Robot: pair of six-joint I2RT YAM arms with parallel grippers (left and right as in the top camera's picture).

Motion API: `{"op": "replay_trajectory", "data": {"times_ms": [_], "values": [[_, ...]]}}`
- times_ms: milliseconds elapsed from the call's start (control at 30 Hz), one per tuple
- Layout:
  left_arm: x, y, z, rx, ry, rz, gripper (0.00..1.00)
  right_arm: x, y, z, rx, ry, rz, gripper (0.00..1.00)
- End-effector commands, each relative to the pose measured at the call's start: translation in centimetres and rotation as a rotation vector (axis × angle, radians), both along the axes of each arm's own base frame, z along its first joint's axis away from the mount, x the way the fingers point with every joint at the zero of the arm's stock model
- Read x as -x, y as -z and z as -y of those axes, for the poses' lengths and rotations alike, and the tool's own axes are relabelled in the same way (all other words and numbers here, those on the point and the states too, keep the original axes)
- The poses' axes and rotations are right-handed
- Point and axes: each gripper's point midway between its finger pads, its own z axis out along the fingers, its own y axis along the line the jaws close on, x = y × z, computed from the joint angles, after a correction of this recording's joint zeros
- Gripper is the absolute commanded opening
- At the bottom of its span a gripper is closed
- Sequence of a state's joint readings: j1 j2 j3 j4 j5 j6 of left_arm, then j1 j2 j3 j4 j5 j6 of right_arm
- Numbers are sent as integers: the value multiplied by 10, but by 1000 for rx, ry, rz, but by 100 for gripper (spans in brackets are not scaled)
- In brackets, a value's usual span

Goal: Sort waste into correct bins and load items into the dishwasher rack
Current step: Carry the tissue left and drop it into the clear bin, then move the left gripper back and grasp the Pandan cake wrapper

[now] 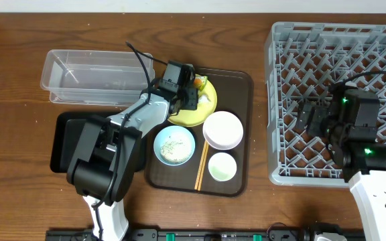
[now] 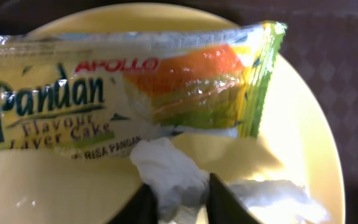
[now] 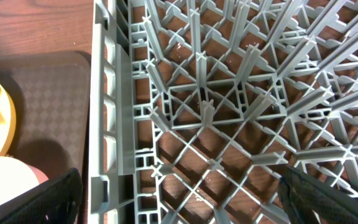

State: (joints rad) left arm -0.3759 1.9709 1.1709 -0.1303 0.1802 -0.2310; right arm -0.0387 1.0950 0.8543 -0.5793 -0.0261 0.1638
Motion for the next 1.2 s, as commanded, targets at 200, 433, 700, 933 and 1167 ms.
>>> {"op": "replay_trajectory", "data": {"times_ms": [200, 433, 700, 933, 1167], "values": [[13, -52, -17, -11, -15, 13, 19, -3, -10, -3, 3, -14, 25, 99], [-1, -126, -77, -4, -165, 165, 19, -3, -10, -3, 3, -14, 25, 99], [-19, -150, -175, -88, -416, 253, 22, -3, -10, -3, 3, -14, 25, 99], [-20, -143, -194, -92, -460, 236, 46, -4, -10, -3, 3, -14, 28, 99], [-18, -143, -165, -5, -397, 213, 90, -4, -10, -3, 2, -14, 27, 99]]}}
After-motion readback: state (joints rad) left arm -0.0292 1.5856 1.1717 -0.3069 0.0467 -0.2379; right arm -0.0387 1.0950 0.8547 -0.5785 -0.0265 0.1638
